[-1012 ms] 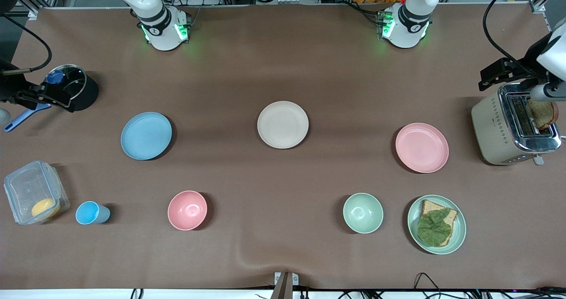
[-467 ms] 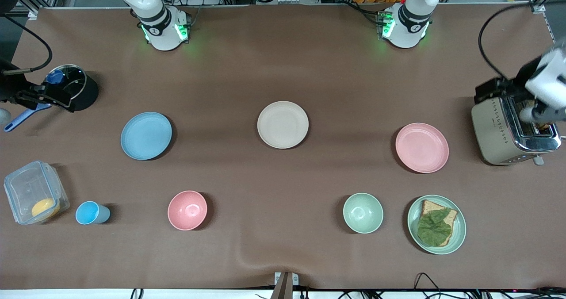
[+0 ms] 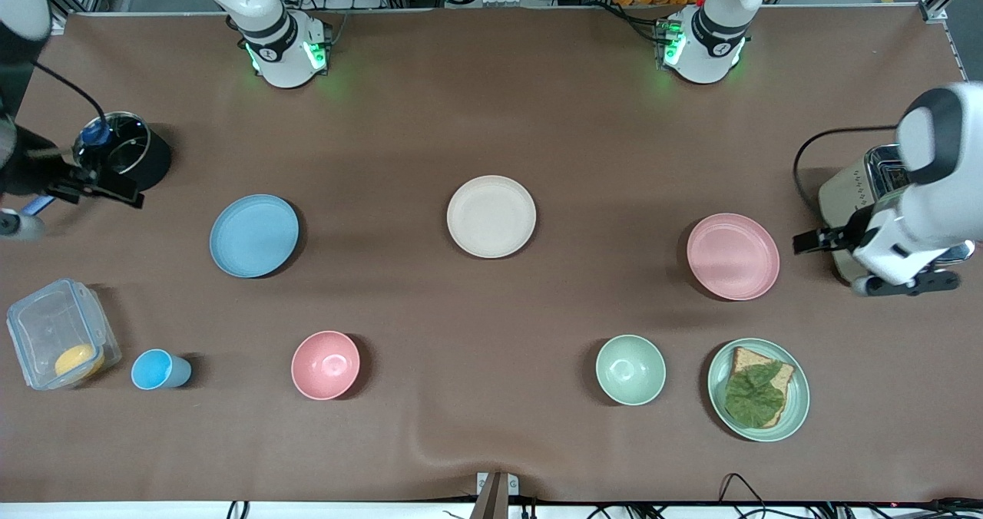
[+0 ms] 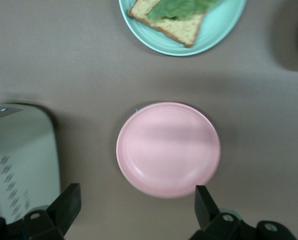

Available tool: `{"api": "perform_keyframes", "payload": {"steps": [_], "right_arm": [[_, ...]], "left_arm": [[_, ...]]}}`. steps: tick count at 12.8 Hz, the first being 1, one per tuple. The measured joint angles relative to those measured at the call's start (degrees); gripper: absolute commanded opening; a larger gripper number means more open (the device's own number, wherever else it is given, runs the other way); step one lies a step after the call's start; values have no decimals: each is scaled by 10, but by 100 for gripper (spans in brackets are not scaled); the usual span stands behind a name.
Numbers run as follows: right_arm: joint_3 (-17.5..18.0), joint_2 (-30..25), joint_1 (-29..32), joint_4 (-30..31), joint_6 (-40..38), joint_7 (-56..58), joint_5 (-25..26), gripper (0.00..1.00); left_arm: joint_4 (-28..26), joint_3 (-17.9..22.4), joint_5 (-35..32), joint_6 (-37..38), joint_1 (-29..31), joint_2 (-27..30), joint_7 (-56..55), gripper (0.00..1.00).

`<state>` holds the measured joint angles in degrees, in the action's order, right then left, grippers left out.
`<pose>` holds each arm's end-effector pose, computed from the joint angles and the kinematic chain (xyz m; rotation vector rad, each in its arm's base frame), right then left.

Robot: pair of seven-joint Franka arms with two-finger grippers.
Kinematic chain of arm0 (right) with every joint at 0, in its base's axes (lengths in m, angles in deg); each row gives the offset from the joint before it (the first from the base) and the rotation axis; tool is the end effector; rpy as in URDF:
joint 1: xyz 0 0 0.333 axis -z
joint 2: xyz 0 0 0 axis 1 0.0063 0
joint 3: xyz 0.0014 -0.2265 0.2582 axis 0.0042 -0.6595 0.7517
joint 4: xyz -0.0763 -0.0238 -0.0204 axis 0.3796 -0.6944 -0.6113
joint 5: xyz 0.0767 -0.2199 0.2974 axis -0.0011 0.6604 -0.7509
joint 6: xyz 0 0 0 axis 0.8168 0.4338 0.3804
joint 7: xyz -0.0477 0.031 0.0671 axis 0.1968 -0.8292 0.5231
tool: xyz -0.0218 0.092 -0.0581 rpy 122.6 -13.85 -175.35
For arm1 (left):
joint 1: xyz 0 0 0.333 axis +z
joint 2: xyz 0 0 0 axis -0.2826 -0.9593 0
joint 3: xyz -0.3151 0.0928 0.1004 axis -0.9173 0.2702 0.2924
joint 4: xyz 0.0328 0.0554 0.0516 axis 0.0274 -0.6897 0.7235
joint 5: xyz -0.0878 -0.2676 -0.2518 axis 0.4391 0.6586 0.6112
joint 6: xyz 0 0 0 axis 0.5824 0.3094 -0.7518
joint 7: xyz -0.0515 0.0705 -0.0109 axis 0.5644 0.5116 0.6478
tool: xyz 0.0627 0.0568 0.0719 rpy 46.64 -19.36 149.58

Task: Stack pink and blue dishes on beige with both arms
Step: 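Reach pink plate with the left gripper while the right gripper reaches blue, then grip the pink rim with the left gripper while the right gripper grips blue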

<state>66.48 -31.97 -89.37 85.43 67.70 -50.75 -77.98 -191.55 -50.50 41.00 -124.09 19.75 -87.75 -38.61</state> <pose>0.5840 -0.0147 0.5880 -3.1221 0.1454 0.2015 0.6049 0.0235 0.4182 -3.1205 -0.1367 0.1670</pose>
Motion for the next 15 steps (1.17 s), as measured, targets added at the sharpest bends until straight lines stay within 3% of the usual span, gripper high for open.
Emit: {"api": "perform_keyframes", "payload": {"steps": [2, 6, 12, 15], "right_arm": [[-2, 42, 6, 5, -1, 18, 0, 100], [-4, 117, 36, 27, 40, 58, 0, 100], [-6, 132, 122, 184, 245, 228, -44, 100], [-6, 151, 123, 215, 285, 250, -56, 100]], "left_arm": [[-56, 0, 0, -51, 10, -3, 1, 100], [-81, 0, 0, -90, 23, -45, 1, 100], [-87, 0, 0, -139, 50, -108, 1, 100], [-88, 0, 0, -154, 55, -128, 1, 98]]}}
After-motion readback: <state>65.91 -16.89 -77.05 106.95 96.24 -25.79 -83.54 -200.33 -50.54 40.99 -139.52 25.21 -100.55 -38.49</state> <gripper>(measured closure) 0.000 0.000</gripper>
